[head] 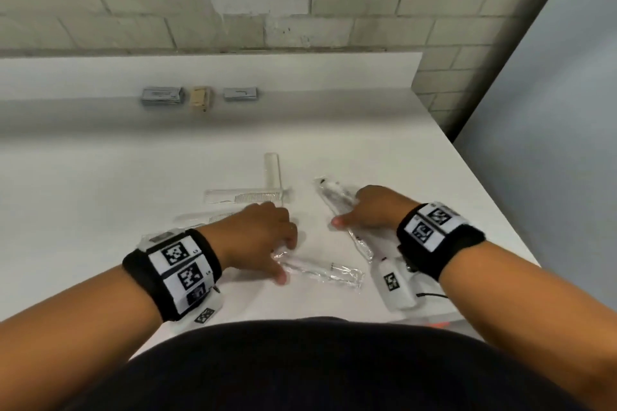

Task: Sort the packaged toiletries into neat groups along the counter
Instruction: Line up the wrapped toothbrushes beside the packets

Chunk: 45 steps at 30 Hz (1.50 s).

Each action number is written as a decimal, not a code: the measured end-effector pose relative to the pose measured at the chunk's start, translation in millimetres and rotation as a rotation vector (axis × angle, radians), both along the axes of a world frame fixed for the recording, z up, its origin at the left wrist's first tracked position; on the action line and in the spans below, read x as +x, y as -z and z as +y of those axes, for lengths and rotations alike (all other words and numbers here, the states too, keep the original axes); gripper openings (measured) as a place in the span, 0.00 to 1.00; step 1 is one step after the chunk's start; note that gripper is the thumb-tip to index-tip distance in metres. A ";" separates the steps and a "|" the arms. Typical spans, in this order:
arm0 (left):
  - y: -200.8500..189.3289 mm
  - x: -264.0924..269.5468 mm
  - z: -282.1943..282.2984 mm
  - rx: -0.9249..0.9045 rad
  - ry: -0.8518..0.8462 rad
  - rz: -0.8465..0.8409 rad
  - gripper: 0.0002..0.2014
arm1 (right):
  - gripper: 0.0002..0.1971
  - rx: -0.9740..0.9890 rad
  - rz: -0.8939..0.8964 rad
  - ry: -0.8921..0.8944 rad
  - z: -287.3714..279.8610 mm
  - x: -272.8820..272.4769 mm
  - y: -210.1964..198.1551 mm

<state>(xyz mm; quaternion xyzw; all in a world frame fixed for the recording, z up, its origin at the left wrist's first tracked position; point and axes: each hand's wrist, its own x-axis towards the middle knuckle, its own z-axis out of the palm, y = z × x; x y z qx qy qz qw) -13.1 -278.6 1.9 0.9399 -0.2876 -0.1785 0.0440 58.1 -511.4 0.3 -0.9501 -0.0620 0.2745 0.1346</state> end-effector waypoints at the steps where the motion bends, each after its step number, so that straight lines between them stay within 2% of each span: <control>1: 3.7 -0.5 -7.4 0.037 0.030 -0.007 0.22 | 0.25 -0.030 -0.009 -0.030 8.6 0.4 4.1; 3: 6.1 2.9 -16.2 0.052 0.014 -0.031 0.15 | 0.14 -0.078 -0.028 -0.078 21.6 6.3 3.8; 6: -2.6 13.1 -14.5 0.004 -0.128 -0.008 0.10 | 0.06 -0.066 -0.059 -0.075 27.3 24.5 -7.0; 9: -19.1 29.8 -2.1 -0.080 -0.299 0.011 0.11 | 0.09 0.160 -0.033 0.090 19.8 53.0 -19.7; 12: -30.2 60.9 20.3 -0.173 -0.521 -0.016 0.15 | 0.14 0.367 -0.090 0.252 13.1 94.5 -28.1; 15: -31.5 103.9 34.5 -0.262 -0.696 -0.052 0.17 | 0.11 0.376 -0.071 0.271 21.6 130.8 -31.5; 17: -28.7 138.4 34.7 -0.380 -0.785 -0.013 0.20 | 0.08 0.433 -0.039 0.292 31.8 152.2 -31.8; 19: -23.9 169.1 33.0 -0.557 -0.867 0.078 0.23 | 0.15 0.481 -0.045 0.338 37.4 169.9 -30.5; 21: -16.4 198.4 40.1 -0.571 -0.903 0.105 0.27 | 0.29 0.456 -0.065 0.395 37.4 186.1 -27.9; 23: -7.7 219.3 53.8 -0.467 -0.899 0.119 0.27 | 0.36 0.396 -0.094 0.456 29.5 196.0 -20.9; 25: -0.7 234.6 67.0 -0.366 -0.845 0.131 0.26 | 0.37 0.374 -0.122 0.517 17.6 203.0 -10.4; 29: 9.3 254.7 72.1 -0.283 -0.710 0.090 0.24 | 0.27 0.426 -0.095 0.595 8.6 207.1 -3.1; 33: 20.9 275.7 57.9 -0.306 -0.711 0.093 0.31 | 0.20 0.318 -0.143 0.496 16.2 206.1 -7.7; 36: 24.7 279.9 46.8 -0.215 -0.673 0.067 0.37 | 0.24 0.146 -0.225 0.315 25.0 205.3 -6.8; 41: 21.1 275.5 53.9 0.028 -0.601 -0.077 0.21 | 0.22 0.038 -0.360 -0.073 47.1 211.3 -2.1; 45: 19.1 257.0 81.6 0.172 -0.583 -0.337 0.25 | 0.25 -0.067 -0.398 -0.413 60.4 220.1 2.8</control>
